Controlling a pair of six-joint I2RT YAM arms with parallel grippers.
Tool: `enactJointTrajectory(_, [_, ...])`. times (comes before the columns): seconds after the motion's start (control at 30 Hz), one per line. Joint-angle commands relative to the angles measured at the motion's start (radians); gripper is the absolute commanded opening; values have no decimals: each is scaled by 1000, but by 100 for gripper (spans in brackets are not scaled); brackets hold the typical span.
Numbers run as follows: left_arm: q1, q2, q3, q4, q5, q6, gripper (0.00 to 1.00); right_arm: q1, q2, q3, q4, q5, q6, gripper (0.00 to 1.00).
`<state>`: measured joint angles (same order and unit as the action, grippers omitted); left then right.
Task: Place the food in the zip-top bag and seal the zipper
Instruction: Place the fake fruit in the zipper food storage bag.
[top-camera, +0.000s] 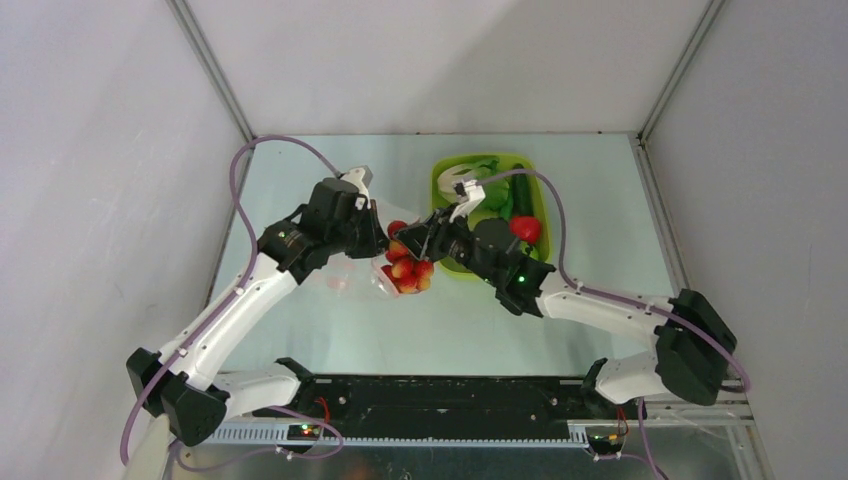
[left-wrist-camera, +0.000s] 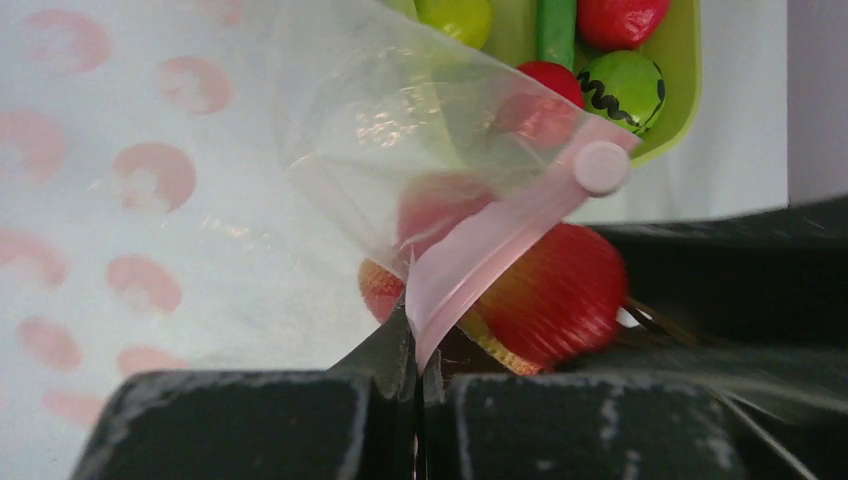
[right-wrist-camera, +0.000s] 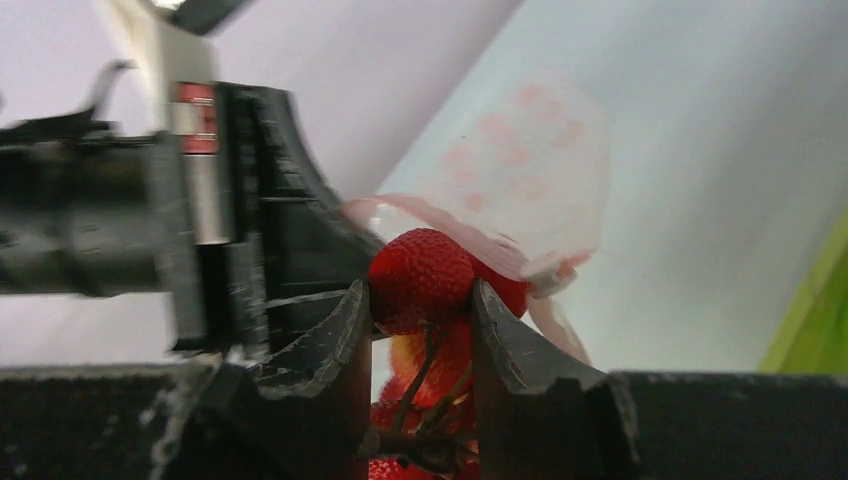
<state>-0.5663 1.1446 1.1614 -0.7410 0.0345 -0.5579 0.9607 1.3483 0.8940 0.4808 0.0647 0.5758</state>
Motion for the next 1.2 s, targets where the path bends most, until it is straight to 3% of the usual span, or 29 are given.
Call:
enactJointTrajectory(0.0, [6,-27,19,58,64,7,0,5,65,102,-123,129,6,0])
enactJointTrajectory(0.23, [7,-12,12,68,105,11,0,21,131,214,-251,255,19,0])
enactJointTrajectory(0.57, [5,4,9,80,175,19,0,56,245,360,-351,239,-108,0])
enactJointTrajectory(0.8, [-5,-26,-8,115,221,27,0,57,363,532,-508,547,-111,0])
enactJointTrajectory(1.0, [-24,-32,-2,103,235,53,0,28,428,658,-617,638,-136,0])
enactJointTrajectory(1.17, [-29,-39,3,94,210,60,0,26,380,624,-605,563,-145,13])
